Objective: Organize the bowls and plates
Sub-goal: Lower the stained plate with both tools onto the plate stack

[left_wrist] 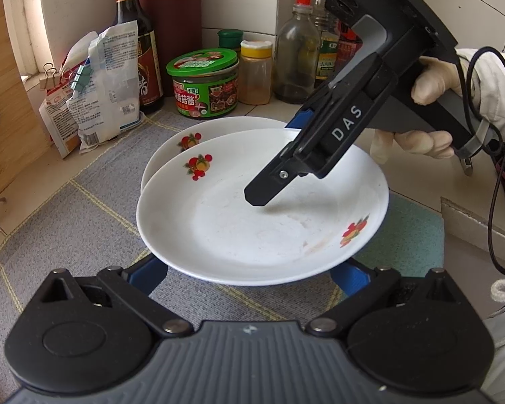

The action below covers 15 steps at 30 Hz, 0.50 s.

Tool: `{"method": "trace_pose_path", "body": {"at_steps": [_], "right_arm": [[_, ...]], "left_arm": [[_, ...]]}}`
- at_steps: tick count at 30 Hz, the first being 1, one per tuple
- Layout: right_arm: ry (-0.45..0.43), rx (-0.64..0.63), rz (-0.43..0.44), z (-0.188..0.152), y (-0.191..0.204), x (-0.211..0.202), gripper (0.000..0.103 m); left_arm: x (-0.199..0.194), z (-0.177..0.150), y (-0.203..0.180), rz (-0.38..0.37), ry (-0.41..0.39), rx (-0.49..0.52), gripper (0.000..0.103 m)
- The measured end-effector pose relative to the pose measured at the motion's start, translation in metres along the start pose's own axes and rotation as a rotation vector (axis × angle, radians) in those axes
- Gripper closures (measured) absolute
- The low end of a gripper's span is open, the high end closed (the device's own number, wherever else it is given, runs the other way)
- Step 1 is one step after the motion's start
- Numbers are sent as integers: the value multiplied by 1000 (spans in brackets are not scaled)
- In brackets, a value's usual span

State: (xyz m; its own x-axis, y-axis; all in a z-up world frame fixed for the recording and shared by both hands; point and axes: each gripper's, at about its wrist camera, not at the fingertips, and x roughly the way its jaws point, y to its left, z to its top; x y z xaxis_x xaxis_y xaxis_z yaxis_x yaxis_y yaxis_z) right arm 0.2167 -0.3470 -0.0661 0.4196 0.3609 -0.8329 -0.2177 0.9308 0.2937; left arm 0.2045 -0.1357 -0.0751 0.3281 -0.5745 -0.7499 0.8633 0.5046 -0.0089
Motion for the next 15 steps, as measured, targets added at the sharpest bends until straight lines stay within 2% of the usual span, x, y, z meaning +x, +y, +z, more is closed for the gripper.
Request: {"method": "trace_pose_path", "body": {"at_steps": [15], "right_arm": [[4, 39, -29, -7, 1, -12, 3]], "left_arm": [[0, 1, 2, -10, -7, 20, 1]]}}
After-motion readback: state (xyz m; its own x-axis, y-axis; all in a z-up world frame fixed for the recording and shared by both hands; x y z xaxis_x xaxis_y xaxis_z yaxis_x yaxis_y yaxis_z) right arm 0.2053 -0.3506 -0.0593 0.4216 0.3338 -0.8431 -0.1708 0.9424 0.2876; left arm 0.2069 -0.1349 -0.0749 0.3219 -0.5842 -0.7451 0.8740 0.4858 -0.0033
